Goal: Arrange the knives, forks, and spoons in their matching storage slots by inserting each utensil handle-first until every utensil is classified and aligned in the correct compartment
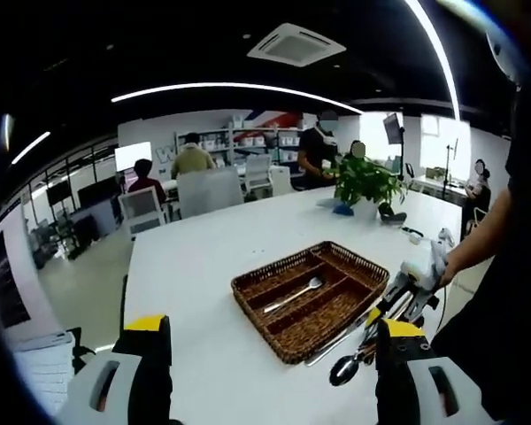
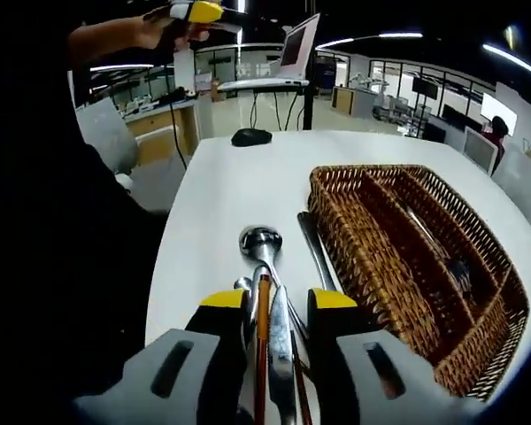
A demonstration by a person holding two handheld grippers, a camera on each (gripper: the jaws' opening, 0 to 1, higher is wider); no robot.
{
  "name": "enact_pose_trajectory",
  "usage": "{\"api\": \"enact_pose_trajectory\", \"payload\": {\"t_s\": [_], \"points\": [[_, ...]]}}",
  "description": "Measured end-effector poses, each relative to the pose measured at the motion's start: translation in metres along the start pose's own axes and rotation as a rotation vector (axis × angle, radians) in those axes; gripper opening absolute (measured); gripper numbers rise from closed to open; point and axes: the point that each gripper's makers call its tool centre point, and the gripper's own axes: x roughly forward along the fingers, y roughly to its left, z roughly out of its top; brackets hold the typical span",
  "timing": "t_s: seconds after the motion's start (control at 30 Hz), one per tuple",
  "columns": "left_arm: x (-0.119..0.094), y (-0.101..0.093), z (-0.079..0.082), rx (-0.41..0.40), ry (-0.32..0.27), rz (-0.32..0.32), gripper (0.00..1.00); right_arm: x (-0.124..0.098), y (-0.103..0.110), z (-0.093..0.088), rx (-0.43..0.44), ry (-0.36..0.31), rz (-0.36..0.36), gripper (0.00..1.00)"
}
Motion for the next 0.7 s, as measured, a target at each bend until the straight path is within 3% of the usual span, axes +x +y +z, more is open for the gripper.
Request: {"api": "enact_pose_trajectory", "payload": {"t_s": [0.07, 0.33, 0.7], "points": [[0.0, -0.004, 0.0, 0.001, 0.012, -0.013, 1.0, 0.003, 0.003, 0.002, 0.029, -0.001, 0.017, 0.25], [-0.007, -0.004, -0.007, -0.012, 0.03, -0.004, 1.0, 0.021, 0.015, 0.002, 0.002, 0.004, 0.028, 0.16], [-0.017, -0.001, -0.012, -0.015, 0.045, 0.003, 1.0, 0.024, 0.012, -0.005, 0.038, 0.014, 0.035, 0.06]]}}
